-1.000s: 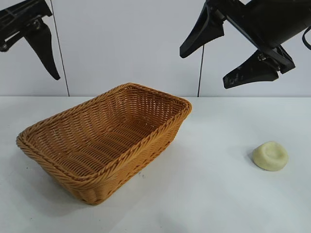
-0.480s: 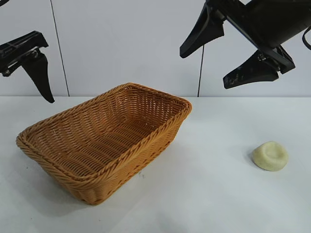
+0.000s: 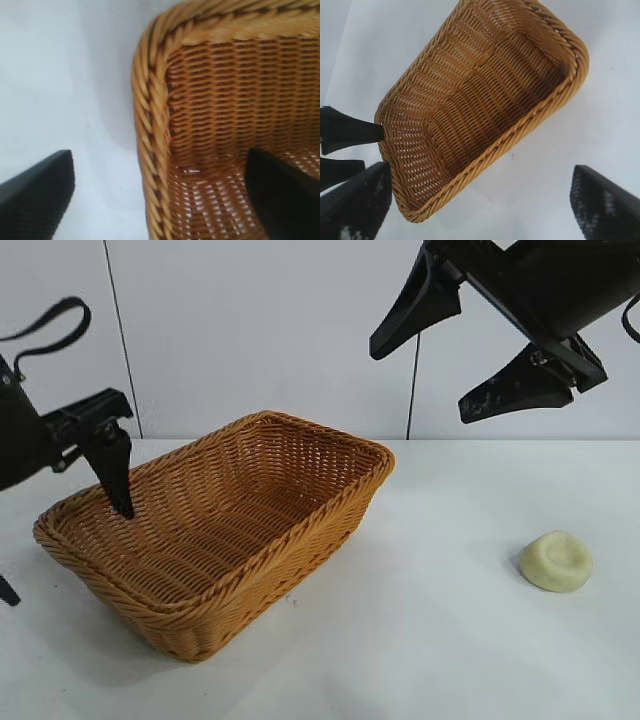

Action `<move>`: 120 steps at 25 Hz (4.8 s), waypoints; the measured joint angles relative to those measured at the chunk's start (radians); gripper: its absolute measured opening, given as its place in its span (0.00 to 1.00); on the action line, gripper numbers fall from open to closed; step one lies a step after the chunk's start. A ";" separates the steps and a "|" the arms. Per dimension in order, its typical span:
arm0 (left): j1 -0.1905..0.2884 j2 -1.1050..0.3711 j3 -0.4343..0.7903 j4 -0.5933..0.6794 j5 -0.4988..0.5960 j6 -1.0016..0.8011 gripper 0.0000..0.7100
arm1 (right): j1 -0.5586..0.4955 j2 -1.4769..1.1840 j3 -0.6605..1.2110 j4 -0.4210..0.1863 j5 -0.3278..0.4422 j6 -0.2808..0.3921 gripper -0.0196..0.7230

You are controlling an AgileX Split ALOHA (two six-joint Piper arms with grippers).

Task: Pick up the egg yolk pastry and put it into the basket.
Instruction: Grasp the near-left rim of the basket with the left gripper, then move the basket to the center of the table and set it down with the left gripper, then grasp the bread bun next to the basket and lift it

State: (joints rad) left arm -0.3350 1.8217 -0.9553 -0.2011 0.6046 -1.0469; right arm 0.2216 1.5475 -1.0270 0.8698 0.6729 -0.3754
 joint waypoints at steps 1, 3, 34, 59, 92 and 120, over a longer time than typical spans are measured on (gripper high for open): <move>0.000 0.005 0.000 0.000 -0.012 0.000 0.93 | 0.000 0.000 0.000 0.000 0.000 0.000 0.96; 0.000 0.006 0.009 0.000 -0.039 0.000 0.93 | 0.000 0.000 0.000 0.000 0.000 0.000 0.96; 0.010 0.006 -0.002 -0.138 -0.037 0.150 0.12 | 0.000 0.000 0.000 0.000 0.000 0.003 0.96; 0.065 0.199 -0.482 -0.157 0.384 0.878 0.12 | 0.000 0.000 0.000 -0.003 0.032 0.003 0.96; 0.077 0.314 -0.495 -0.167 0.317 0.971 0.84 | 0.000 0.000 0.000 -0.004 0.035 0.003 0.96; 0.242 0.314 -0.930 0.110 0.605 0.934 0.94 | 0.000 0.000 0.000 -0.009 0.057 0.003 0.96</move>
State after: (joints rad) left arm -0.0933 2.1361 -1.8849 -0.0909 1.2097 -0.1126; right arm 0.2216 1.5475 -1.0270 0.8610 0.7295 -0.3723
